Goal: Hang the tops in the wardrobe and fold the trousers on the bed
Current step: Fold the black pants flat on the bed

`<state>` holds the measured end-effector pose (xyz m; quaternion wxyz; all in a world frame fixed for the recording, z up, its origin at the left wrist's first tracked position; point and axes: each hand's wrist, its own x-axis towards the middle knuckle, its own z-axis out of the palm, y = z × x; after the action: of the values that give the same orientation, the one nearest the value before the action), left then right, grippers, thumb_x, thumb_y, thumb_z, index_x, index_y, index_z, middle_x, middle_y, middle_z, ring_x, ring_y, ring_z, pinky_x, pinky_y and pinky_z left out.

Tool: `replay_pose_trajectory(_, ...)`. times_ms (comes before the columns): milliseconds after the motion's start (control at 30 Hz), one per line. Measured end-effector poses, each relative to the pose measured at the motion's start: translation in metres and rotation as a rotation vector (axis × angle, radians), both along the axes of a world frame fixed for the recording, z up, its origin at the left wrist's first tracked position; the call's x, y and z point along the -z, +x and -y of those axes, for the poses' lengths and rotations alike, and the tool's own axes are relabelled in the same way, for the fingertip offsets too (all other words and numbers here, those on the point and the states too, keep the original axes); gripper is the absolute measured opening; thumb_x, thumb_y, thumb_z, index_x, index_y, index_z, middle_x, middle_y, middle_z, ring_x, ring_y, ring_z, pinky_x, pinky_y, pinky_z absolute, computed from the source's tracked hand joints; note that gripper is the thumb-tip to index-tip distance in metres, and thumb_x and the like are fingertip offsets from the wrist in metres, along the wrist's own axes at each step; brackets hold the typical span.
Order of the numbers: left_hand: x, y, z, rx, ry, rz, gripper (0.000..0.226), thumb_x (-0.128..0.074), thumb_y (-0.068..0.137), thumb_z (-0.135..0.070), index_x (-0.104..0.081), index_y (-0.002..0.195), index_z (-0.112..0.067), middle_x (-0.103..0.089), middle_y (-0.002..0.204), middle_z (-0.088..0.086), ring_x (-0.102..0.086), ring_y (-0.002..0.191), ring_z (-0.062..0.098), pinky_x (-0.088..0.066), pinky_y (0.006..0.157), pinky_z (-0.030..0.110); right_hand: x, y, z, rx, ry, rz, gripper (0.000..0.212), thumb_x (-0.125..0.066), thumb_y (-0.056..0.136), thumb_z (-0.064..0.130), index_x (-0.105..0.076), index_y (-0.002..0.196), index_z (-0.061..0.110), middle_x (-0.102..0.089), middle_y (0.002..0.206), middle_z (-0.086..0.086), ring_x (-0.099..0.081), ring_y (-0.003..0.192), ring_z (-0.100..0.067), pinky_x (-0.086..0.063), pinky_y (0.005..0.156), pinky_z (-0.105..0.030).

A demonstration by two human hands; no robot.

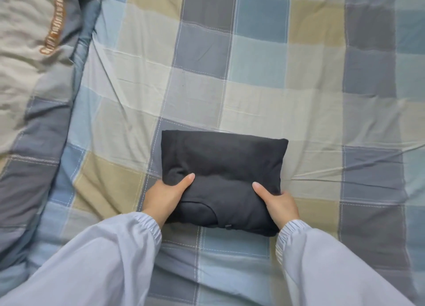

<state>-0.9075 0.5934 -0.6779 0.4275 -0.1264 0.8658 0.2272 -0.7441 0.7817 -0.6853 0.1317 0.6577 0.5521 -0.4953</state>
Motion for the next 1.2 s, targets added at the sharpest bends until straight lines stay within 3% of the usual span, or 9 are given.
replay_pose_trajectory(67, -0.001, -0.002, 0.006, 0.057, 0.002, 0.071, 0.088, -0.056, 0.061, -0.082, -0.055, 0.126, -0.023, -0.06, 0.125, 0.001, -0.055, 0.114, 0.026, -0.043, 0.099, 0.037, 0.0, 0.005, -0.001, -0.069, -0.061, 0.05, 0.066, -0.068, 0.068, 0.062, -0.06, 0.105, 0.008, -0.063, 0.106, -0.003, -0.057, 0.096, -0.025, -0.043, 0.085, -0.031)
replay_pose_trajectory(200, 0.006, -0.008, 0.013, 0.124, 0.007, 0.16, 0.093, -0.056, 0.059, -0.084, -0.047, 0.134, -0.03, -0.055, 0.131, -0.004, -0.053, 0.118, 0.023, -0.041, 0.1, 0.033, 0.013, 0.009, 0.009, -0.196, -0.051, 0.123, 0.092, -0.046, 0.059, 0.084, -0.054, 0.125, 0.02, -0.056, 0.126, -0.004, -0.052, 0.116, -0.027, -0.04, 0.102, -0.039)
replay_pose_trajectory(267, 0.009, -0.014, 0.017, 0.019, 0.131, 0.297, 0.1, -0.066, 0.048, -0.081, -0.052, 0.131, -0.027, -0.063, 0.122, -0.006, -0.06, 0.11, 0.018, -0.045, 0.097, 0.032, 0.015, 0.007, 0.01, -0.236, -0.068, 0.191, 0.101, -0.036, 0.059, 0.088, -0.043, 0.137, 0.023, -0.048, 0.137, -0.006, -0.045, 0.126, -0.028, -0.035, 0.108, -0.04)
replay_pose_trajectory(367, 0.006, -0.01, 0.018, -0.173, 0.301, 0.474, 0.079, -0.075, 0.055, -0.065, -0.059, 0.121, -0.024, -0.072, 0.103, -0.005, -0.069, 0.095, 0.017, -0.053, 0.084, 0.033, 0.02, 0.004, 0.004, -0.228, -0.095, 0.194, 0.096, -0.037, 0.073, 0.081, -0.031, 0.145, 0.017, -0.041, 0.144, -0.006, -0.036, 0.134, -0.028, -0.03, 0.11, -0.038)
replay_pose_trajectory(467, 0.014, 0.007, 0.016, -0.32, 0.361, 0.351, 0.057, -0.072, 0.074, -0.048, -0.058, 0.121, -0.021, -0.072, 0.103, 0.0, -0.069, 0.093, 0.022, -0.055, 0.077, 0.034, 0.02, 0.004, 0.006, -0.027, -0.121, 0.064, 0.093, -0.056, 0.072, 0.072, -0.039, 0.14, 0.011, -0.045, 0.142, -0.004, -0.042, 0.131, -0.026, -0.032, 0.11, -0.037)
replay_pose_trajectory(633, -0.013, 0.012, 0.006, -0.321, 0.374, 0.061, 0.054, -0.075, 0.072, -0.041, -0.06, 0.12, -0.023, -0.068, 0.11, -0.006, -0.065, 0.099, 0.02, -0.051, 0.092, 0.04, -0.014, 0.006, 0.01, 0.222, -0.086, -0.122, 0.077, -0.074, 0.068, 0.05, -0.053, 0.129, 0.007, -0.059, 0.126, -0.002, -0.054, 0.118, -0.025, -0.04, 0.104, -0.038)
replay_pose_trajectory(800, -0.119, 0.015, -0.022, -0.164, 0.47, -0.036, 0.056, -0.077, 0.062, -0.045, -0.061, 0.112, -0.027, -0.068, 0.107, -0.009, -0.063, 0.101, 0.017, -0.048, 0.097, 0.039, -0.128, 0.03, -0.004, 0.36, -0.066, -0.251, 0.06, -0.071, 0.079, 0.034, -0.052, 0.127, 0.004, -0.058, 0.126, -0.008, -0.053, 0.118, -0.028, -0.037, 0.097, -0.031)
replay_pose_trajectory(1000, -0.293, 0.051, -0.058, 0.038, 0.644, -0.021, 0.042, -0.076, 0.062, -0.046, -0.059, 0.099, -0.034, -0.068, 0.103, -0.011, -0.064, 0.096, 0.016, -0.049, 0.094, 0.039, -0.301, 0.092, 0.003, 0.505, 0.059, -0.292, 0.067, -0.071, 0.08, 0.033, -0.046, 0.132, -0.001, -0.051, 0.135, -0.014, -0.047, 0.124, -0.033, -0.032, 0.106, -0.038)
replay_pose_trajectory(1200, -0.423, 0.126, -0.08, 0.347, 0.775, 0.075, 0.059, -0.078, 0.054, -0.046, -0.058, 0.106, -0.027, -0.068, 0.101, -0.006, -0.064, 0.096, 0.021, -0.048, 0.095, 0.042, -0.441, 0.192, 0.051, 0.851, 0.235, -0.264, 0.081, -0.069, 0.078, 0.044, -0.034, 0.141, 0.007, -0.038, 0.146, -0.013, -0.035, 0.134, -0.036, -0.026, 0.114, -0.041)
